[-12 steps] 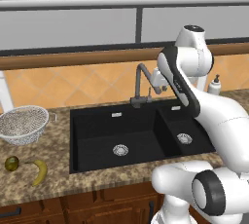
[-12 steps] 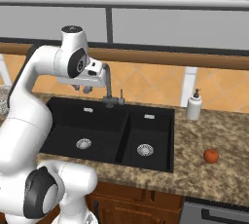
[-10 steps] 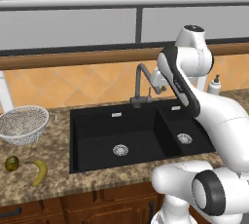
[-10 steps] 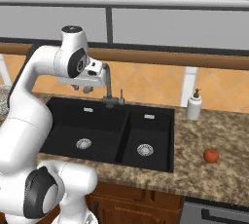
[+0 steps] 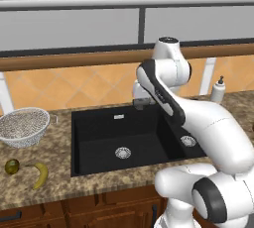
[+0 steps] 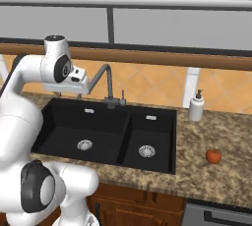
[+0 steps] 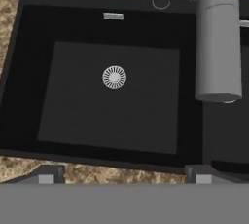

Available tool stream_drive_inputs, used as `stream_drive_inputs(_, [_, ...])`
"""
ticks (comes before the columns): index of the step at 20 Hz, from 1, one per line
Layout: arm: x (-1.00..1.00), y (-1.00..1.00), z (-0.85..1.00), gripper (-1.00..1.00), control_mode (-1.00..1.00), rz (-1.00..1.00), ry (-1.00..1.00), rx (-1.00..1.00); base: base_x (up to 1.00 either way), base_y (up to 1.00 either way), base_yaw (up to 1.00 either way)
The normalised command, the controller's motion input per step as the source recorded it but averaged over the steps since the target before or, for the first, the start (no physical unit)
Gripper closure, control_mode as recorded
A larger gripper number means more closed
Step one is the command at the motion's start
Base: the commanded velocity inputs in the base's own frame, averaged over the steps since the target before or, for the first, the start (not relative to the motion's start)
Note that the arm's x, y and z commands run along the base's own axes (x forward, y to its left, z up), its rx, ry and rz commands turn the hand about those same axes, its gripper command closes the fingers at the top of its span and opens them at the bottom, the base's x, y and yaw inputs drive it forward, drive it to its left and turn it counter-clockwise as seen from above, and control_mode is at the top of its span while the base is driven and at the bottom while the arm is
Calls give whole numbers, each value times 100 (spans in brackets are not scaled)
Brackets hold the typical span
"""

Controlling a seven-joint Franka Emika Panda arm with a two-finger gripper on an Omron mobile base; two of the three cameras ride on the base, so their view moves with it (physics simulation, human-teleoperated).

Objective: Put the colander in the sink, put the banana, kiwi, orange in the colander, and turn on the sink faucet and pour water over the colander.

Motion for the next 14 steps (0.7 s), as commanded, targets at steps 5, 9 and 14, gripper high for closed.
stream_drive_inputs(5, [28, 100, -32, -100, -100, 0, 5, 0, 0, 0, 0])
stream_drive_inputs(9, [31, 100, -20, -100, -100, 0, 4, 0, 0, 0, 0])
stream_drive_inputs(14, [26, 100, -16, -100, -100, 0, 9, 0, 0, 0, 0])
